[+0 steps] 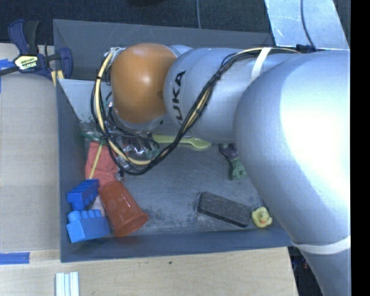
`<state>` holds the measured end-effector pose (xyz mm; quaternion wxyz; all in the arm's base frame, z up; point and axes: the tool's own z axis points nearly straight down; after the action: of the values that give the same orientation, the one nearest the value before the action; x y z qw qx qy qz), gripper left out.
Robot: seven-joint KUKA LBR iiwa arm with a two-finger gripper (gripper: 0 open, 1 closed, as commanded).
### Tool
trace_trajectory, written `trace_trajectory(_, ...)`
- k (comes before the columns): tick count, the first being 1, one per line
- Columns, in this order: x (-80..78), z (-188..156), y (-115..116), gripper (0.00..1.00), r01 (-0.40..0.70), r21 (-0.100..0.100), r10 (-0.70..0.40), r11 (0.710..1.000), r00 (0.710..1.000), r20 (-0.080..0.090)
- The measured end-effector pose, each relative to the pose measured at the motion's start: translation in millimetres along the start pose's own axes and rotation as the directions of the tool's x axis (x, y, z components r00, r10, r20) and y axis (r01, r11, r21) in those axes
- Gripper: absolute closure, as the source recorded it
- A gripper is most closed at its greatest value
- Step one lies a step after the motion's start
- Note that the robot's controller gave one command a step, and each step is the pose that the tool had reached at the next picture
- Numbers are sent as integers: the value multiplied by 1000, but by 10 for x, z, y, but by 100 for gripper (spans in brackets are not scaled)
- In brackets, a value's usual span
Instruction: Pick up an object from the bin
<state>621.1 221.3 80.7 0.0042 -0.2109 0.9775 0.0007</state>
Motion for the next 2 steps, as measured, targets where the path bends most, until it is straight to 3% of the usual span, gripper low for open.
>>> trace_trajectory(1,51,-160,129,0,331,3,-331,943,943,1)
trace_trajectory(2,156,55,289,0,455,7,-455,890,890,2)
